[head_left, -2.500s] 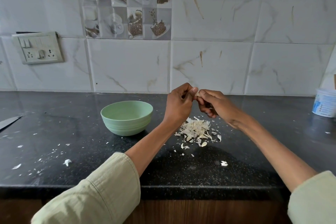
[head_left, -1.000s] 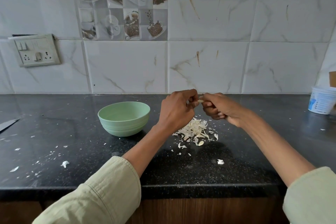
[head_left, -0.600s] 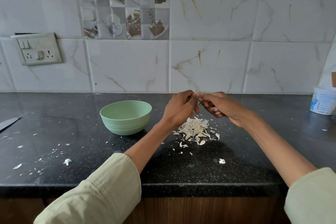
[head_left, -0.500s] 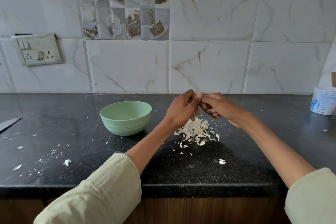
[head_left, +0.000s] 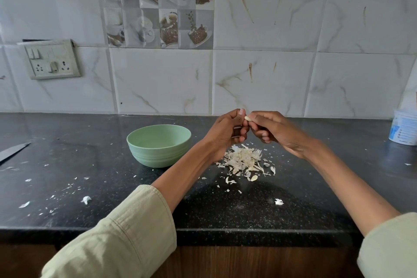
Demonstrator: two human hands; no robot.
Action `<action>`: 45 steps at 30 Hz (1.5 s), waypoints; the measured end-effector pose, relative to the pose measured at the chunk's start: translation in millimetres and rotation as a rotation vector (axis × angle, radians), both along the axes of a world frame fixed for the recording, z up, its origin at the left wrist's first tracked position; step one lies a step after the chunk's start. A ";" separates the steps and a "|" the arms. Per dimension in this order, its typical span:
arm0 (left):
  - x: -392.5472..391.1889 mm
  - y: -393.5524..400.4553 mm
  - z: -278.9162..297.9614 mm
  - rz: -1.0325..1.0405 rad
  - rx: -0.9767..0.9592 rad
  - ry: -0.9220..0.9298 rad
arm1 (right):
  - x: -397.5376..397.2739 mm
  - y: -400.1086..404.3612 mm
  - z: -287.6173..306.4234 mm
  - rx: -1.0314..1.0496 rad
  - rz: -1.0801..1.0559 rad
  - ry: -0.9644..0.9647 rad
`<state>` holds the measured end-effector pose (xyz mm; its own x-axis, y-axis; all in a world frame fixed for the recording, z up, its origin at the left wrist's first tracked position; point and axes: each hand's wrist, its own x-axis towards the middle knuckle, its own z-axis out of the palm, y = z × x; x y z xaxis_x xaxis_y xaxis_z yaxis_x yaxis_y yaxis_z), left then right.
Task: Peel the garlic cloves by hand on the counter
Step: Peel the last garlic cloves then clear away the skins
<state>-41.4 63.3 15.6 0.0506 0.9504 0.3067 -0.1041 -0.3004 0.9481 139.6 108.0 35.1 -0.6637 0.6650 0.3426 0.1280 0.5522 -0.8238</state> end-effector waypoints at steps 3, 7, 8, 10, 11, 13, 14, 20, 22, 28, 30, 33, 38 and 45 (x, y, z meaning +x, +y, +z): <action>0.1 -0.3 -0.5 0.032 0.020 0.046 | 0.8 1.1 -0.6 0.045 -0.008 -0.010; -1.8 2.6 -2.3 0.059 0.035 0.091 | -1.4 2.6 -1.1 0.179 -0.073 -0.036; -1.9 3.0 -2.2 0.072 0.041 0.107 | -1.3 3.8 -1.4 0.223 -0.096 -0.047; -1.4 4.5 -2.2 0.100 0.054 0.137 | -0.1 6.8 -2.8 0.312 -0.158 -0.084; -1.1 5.1 -2.6 0.114 0.057 0.143 | 0.2 8.2 -3.8 0.345 -0.187 -0.099; -0.6 5.2 -3.4 0.136 0.063 0.153 | -0.7 9.2 -5.3 0.383 -0.223 -0.099; -0.6 4.9 -3.6 0.142 0.067 0.166 | -1.5 9.0 -5.9 0.398 -0.235 -0.094; -1.4 7.6 -7.9 0.231 0.106 0.252 | -1.9 11.0 -7.6 0.483 -0.345 -0.054; -3.1 7.7 -9.2 0.277 0.143 0.262 | -2.4 12.3 -7.8 0.487 -0.373 -0.038; -4.8 8.2 -10.2 0.497 0.392 0.534 | -2.2 12.4 -6.9 0.454 -0.380 -0.013; -4.5 8.2 -10.7 0.530 0.433 0.595 | -1.2 12.7 -6.6 0.455 -0.381 -0.004; -4.7 6.1 -9.7 0.584 0.470 0.628 | -1.8 11.5 -6.1 0.459 -0.373 -0.002; -4.2 3.7 -7.5 0.696 0.460 0.664 | -3.0 9.5 -6.4 0.476 -0.375 -0.007; -3.5 3.5 -6.6 0.738 0.429 0.737 | -1.0 10.8 -6.2 0.517 -0.386 -0.004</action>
<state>-44.9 66.8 9.0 -0.1762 0.6461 0.7427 0.7766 -0.3724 0.5082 138.6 118.8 28.8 -0.4119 0.6060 0.6805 0.3994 0.7913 -0.4629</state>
